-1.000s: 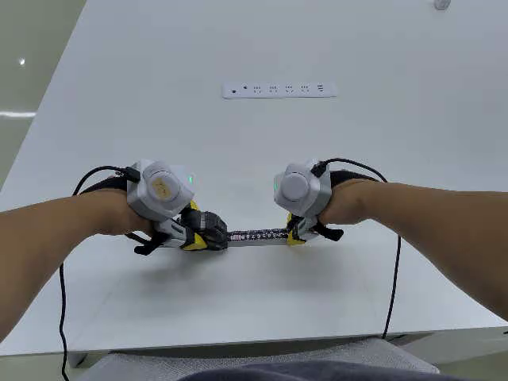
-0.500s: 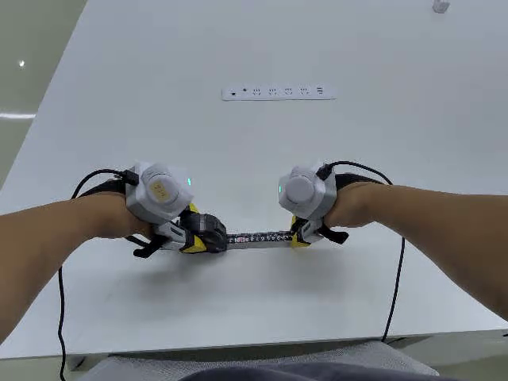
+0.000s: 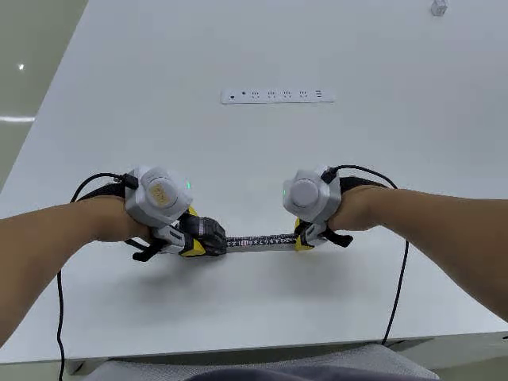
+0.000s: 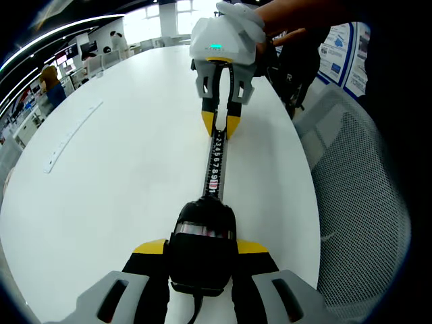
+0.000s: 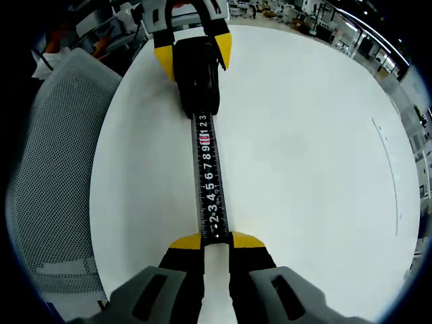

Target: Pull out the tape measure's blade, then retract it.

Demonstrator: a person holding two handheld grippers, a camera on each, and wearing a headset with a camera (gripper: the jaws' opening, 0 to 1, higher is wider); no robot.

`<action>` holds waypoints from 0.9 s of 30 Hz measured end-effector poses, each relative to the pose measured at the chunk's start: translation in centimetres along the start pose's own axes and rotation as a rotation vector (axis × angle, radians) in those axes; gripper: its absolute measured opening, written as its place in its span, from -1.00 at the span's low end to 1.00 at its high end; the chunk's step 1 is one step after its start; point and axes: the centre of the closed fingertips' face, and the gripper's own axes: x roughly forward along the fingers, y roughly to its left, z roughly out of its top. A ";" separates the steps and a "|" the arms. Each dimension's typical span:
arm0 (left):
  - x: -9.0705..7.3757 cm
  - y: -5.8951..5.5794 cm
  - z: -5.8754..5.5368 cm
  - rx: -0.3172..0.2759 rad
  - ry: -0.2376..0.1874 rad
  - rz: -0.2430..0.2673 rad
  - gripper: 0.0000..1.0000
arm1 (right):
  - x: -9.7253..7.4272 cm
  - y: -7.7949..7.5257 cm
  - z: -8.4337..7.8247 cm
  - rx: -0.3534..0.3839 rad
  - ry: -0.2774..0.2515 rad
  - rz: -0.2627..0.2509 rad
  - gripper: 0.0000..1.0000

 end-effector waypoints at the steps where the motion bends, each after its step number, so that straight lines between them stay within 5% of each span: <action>1: 0.0 0.0 0.0 0.000 0.000 0.000 -0.36 | 0.0 0.0 0.0 0.001 0.000 0.000 -0.77; 27: 0.0 0.0 0.0 -0.001 0.000 -0.001 -0.36 | -0.5 -0.1 -1.6 0.000 0.005 -0.005 -0.77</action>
